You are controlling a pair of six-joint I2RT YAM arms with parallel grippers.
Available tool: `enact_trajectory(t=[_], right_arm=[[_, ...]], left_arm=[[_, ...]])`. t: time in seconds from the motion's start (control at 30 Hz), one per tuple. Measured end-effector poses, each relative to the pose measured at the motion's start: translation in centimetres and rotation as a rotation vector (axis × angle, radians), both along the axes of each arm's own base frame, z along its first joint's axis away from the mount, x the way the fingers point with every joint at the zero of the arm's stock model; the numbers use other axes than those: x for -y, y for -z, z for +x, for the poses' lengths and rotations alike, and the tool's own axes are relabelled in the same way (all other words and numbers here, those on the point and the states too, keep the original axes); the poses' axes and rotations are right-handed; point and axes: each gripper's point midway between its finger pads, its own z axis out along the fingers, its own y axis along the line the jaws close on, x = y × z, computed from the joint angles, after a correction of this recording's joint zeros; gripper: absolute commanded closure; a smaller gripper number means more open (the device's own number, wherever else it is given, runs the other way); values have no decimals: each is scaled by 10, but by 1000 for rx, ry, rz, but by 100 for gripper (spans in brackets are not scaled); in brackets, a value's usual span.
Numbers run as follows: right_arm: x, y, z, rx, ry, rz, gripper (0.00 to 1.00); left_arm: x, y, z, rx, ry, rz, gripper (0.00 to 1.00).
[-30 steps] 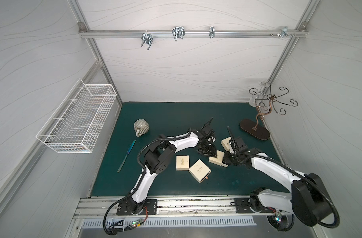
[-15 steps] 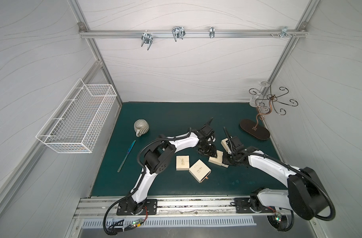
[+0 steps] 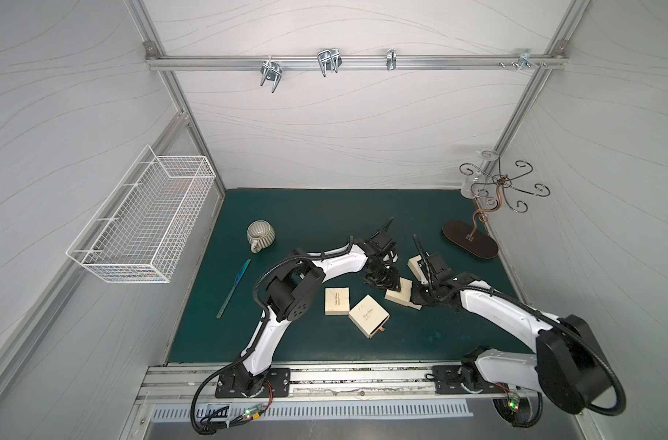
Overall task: Take out the earrings from the drawer-style jewelry box
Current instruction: Pick up the earring from the drawer, then place the earring at the center of the board.
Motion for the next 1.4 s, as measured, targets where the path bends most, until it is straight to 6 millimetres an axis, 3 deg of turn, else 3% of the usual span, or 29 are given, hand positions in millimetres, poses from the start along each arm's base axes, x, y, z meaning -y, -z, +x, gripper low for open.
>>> enact_trajectory(t=[0.2,0.33,0.47,0.6,0.77,0.93,1.1,1.23,1.4], right_arm=[[12,-21,5,110,47,3,84],[37,-26,8,149,152,-13,84],[65,-14,6,111,277,-20,83],[76,2,4,32,338,-12,83],[77,22,-2,-79,361,17,84],[72,29,-4,-127,351,41,80],[68,29,-3,-135,340,61,70],[67,28,-3,-131,334,64,67],[49,9,-1,-29,242,56,67]], left_arm=[[0,0,0,0,0,0,44],[0,0,0,0,0,0,45],[0,0,0,0,0,0,44],[0,0,0,0,0,0,45],[0,0,0,0,0,0,45],[0,0,0,0,0,0,45],[0,0,0,0,0,0,45],[0,0,0,0,0,0,45],[0,0,0,0,0,0,45]])
